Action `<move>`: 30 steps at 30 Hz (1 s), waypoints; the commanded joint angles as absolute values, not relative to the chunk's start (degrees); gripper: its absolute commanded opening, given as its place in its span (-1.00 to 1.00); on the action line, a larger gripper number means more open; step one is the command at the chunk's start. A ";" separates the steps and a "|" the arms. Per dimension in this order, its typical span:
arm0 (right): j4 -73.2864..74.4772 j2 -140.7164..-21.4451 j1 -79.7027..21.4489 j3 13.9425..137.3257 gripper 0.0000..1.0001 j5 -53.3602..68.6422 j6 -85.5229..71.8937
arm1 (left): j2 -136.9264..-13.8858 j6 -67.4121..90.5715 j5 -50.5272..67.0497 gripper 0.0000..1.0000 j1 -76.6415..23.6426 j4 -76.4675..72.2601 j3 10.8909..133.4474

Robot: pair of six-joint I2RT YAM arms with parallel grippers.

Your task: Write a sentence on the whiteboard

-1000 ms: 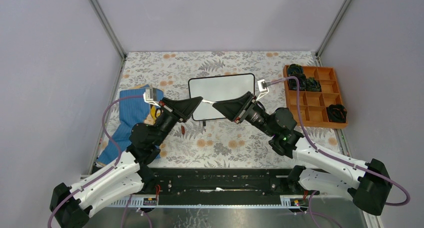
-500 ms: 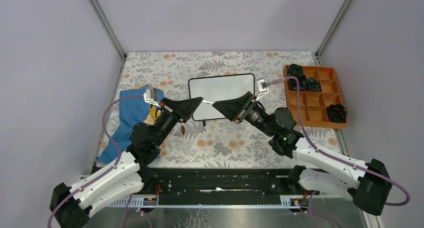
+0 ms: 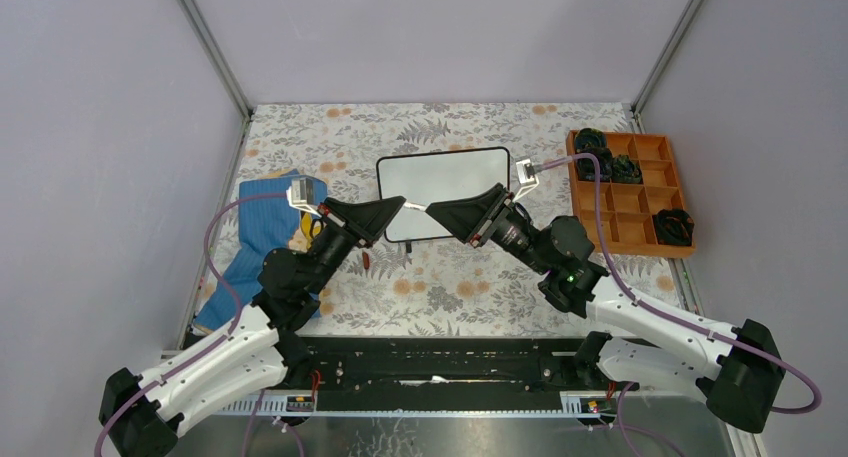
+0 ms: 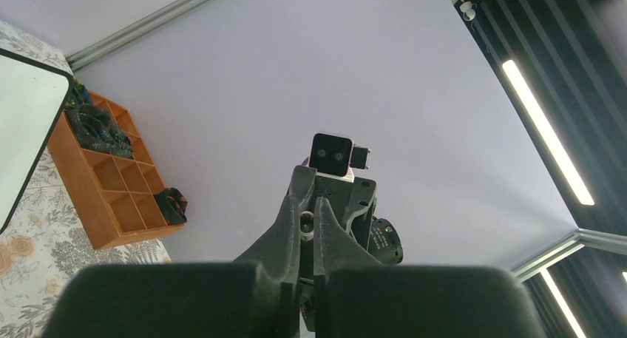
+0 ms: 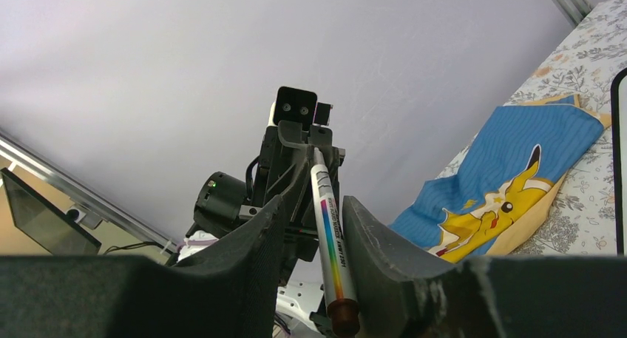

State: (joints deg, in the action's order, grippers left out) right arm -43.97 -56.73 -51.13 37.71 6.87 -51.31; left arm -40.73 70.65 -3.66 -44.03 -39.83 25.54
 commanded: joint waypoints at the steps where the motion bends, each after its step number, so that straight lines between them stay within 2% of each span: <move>1: -45.63 -55.84 -51.49 40.19 -0.21 6.52 -51.09 | -39.83 70.14 -4.21 -1.00 -44.55 -40.58 24.86; 8: -45.64 -56.33 -51.50 40.51 -0.26 7.72 -51.16 | -39.78 69.94 -4.20 -1.00 -44.51 -40.41 25.05; 22: -45.73 -56.47 -51.50 40.34 -0.59 8.00 -51.22 | -39.51 70.05 -4.39 -1.00 -44.51 -40.34 24.61; 25: -46.03 -56.43 -51.49 40.13 -0.67 7.87 -51.24 | -39.47 70.04 -4.33 -1.00 -44.56 -40.30 24.52; 30: -46.31 -56.34 -51.50 40.13 -0.94 7.91 -50.90 | -39.55 69.54 -3.67 -1.00 -44.51 -40.21 24.43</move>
